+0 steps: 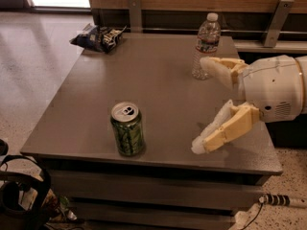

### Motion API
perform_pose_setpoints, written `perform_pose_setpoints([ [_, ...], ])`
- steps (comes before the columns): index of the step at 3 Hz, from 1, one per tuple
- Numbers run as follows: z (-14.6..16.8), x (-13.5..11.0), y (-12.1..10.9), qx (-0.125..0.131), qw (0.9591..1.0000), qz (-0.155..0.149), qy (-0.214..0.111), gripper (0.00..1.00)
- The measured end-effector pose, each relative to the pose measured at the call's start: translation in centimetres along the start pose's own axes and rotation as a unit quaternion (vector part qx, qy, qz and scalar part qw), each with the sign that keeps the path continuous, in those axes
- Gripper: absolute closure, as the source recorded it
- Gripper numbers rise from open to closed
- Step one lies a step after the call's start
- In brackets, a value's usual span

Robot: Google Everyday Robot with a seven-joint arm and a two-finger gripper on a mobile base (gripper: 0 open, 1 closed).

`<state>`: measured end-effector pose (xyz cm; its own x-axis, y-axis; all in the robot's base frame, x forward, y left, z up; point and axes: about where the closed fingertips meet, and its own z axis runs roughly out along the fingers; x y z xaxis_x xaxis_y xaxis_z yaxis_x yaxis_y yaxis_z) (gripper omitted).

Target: Move green can near blue chip bag

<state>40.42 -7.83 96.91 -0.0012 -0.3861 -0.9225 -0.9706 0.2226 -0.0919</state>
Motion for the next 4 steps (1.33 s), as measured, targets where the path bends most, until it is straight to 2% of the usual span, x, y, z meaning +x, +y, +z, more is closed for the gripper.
perform_pose_setpoints([
  [2, 2.7, 1.0, -0.1, 0.002, 0.9999, -0.006, -0.012, 0.0],
  [4, 8.2, 2.9, 0.4, 0.004, 0.9978, -0.043, -0.05, 0.0],
])
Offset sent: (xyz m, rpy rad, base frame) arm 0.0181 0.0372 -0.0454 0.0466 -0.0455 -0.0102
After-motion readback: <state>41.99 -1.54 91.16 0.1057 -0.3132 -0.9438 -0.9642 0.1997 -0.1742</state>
